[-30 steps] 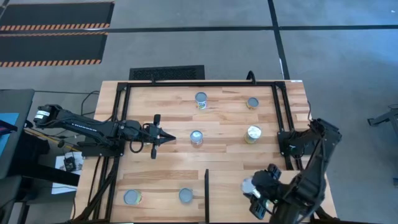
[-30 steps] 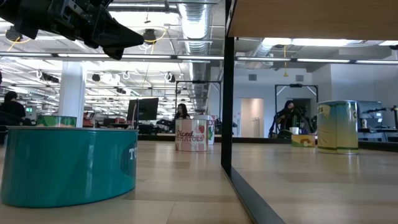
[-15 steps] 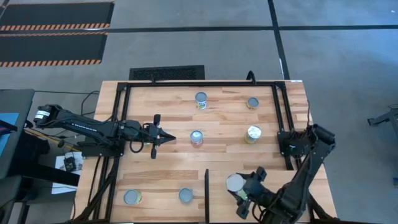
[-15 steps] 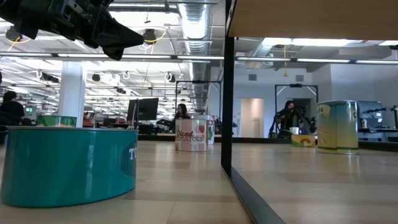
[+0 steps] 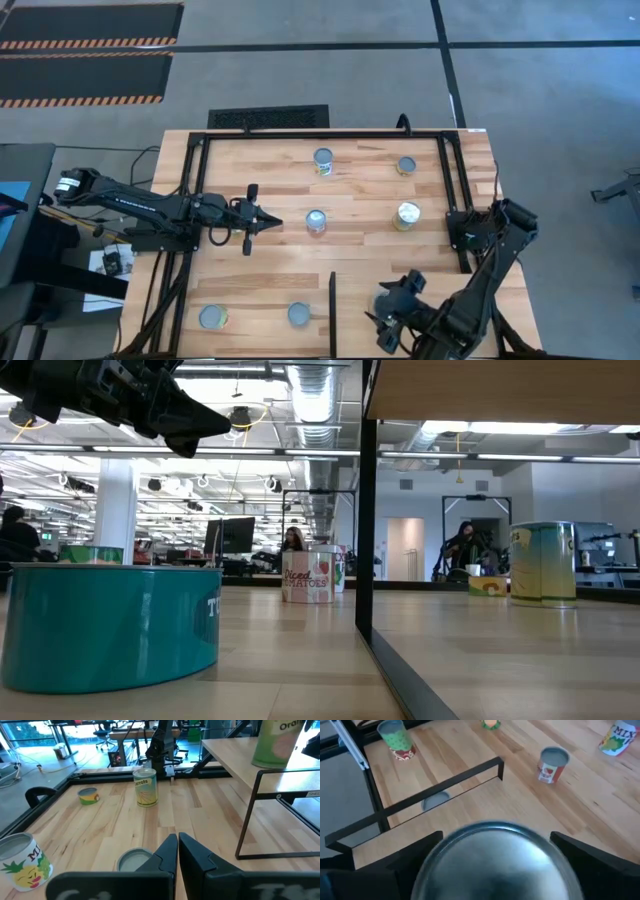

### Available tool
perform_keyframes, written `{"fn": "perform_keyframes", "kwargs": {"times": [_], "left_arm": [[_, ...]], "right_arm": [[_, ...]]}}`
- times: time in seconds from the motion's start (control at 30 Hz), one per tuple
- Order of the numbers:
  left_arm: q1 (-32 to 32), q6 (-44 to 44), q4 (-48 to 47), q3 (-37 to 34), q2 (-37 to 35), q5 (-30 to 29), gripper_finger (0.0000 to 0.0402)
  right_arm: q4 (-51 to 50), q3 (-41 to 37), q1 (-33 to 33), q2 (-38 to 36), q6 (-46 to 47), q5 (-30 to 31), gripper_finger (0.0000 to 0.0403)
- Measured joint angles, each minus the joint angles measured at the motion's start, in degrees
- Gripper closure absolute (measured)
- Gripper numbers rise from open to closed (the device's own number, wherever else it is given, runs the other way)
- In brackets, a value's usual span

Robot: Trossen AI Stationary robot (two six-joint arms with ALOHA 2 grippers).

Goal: Pick and place cans onto a shelf
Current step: Put the canned oranges on the shelf

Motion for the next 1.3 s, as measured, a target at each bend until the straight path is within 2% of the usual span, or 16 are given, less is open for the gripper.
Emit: {"fn": "perform_keyframes", "kwargs": {"times": [0.23, 0.5, 0.67, 0.77, 0.87, 1.0, 1.13, 1.2, 1.3], "left_arm": [[0.0, 0.0, 0.0, 0.0, 0.0, 0.0, 0.0395], [0.0, 0.0, 0.0, 0.0, 0.0, 0.0, 0.0395], [0.0, 0.0, -0.3, 0.0, 0.0, 0.0, 0.0395], [0.0, 0.0, -1.3, 0.0, 0.0, 0.3, 0.0395], [0.0, 0.0, -1.7, 0.0, 0.0, 0.4, 0.0395], [0.0, 0.0, -1.7, 0.0, 0.0, 0.5, 0.0395], [0.0, 0.0, -1.7, 0.0, 0.0, 0.5, 0.0395], [0.0, 0.0, -1.7, 0.0, 0.0, 0.6, 0.0395], [0.0, 0.0, -1.7, 0.0, 0.0, 0.6, 0.0395]], "right_arm": [[0.3, 1.3, 0.1, -0.5, -1.7, -0.6, 0.0019], [-2.3, 10.7, -3.1, -0.6, -11.2, -4.5, 0.0031], [-6.0, 16.4, -7.5, -0.6, -18.4, -11.3, 0.0056], [-6.4, 17.0, -11.8, -0.7, -23.0, -20.8, 0.0094], [-5.7, 16.9, -16.9, -0.2, -27.7, -31.6, 0.0152], [-4.7, 16.9, -22.1, 0.0, -34.4, -44.1, 0.0262], [-3.9, 16.9, -24.5, 0.0, -38.2, -52.7, 0.0377], [-3.5, 16.9, -24.7, 0.0, -39.0, -55.9, 0.0389], [-3.2, 17.0, -24.8, 1.1, -38.7, -60.0, 0.0375]]}}
